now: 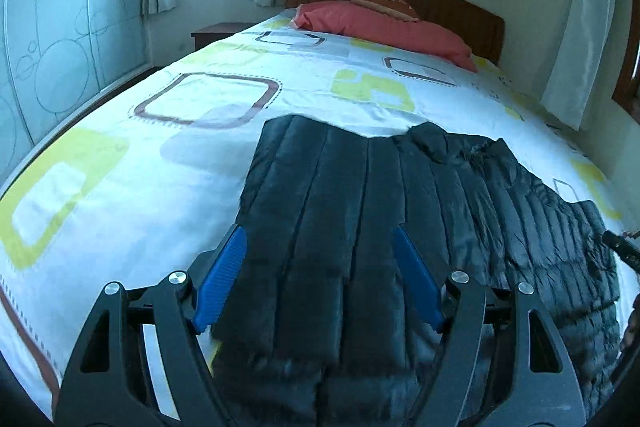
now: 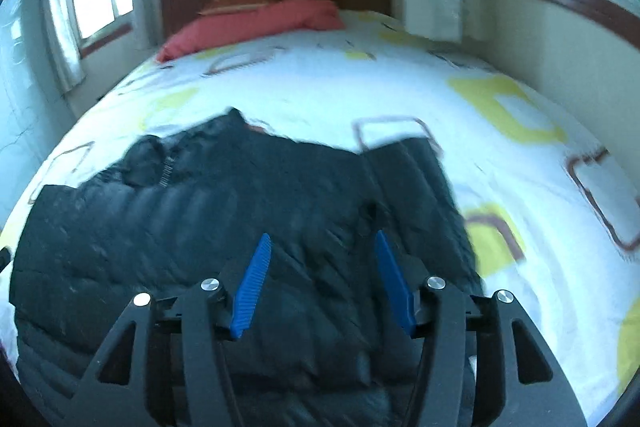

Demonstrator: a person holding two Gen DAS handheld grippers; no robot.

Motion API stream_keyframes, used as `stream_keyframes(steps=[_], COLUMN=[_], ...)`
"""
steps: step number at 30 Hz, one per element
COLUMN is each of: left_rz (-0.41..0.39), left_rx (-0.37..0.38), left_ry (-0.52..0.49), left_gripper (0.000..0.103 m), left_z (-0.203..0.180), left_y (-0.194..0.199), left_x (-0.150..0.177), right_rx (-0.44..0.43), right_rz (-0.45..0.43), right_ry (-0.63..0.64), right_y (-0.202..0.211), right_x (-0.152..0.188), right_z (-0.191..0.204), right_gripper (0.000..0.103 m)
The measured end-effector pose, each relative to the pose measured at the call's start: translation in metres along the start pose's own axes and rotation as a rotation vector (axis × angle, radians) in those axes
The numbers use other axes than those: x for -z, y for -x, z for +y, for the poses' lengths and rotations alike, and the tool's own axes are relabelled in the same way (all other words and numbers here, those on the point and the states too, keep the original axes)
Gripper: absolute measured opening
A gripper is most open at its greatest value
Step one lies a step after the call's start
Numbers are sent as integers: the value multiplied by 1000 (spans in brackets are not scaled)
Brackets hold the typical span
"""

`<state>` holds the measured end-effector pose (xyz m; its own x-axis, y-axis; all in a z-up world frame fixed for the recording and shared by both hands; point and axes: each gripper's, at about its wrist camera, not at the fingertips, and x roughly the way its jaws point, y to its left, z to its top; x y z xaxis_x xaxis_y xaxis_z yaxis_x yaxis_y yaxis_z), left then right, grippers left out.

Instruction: Fold large clothes

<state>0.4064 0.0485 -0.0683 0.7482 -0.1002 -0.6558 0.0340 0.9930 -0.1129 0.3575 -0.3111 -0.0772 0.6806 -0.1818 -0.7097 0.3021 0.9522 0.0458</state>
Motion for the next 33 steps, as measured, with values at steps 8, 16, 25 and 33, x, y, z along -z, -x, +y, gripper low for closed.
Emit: stream_keyframes(steps=[8,16,25,33], left_rz=[157,58,138,111], left_rx=[-58,19,26,40], left_ry=[-51,100,18,122], left_gripper=[77,77,77,77], left_z=[-9,4,-13,25], left_y=[-75,-24,-40,26], left_x=[5,8,24,44], right_rx=[-12,31,-10,-24], right_rz=[140,29,76,64], right_ry=[28,83,45,-26], right_y=[-78,-25,-26,31], right_x=[8,34,37,67], right_z=[18,26,5,-31], right_gripper=[59,58,58,59])
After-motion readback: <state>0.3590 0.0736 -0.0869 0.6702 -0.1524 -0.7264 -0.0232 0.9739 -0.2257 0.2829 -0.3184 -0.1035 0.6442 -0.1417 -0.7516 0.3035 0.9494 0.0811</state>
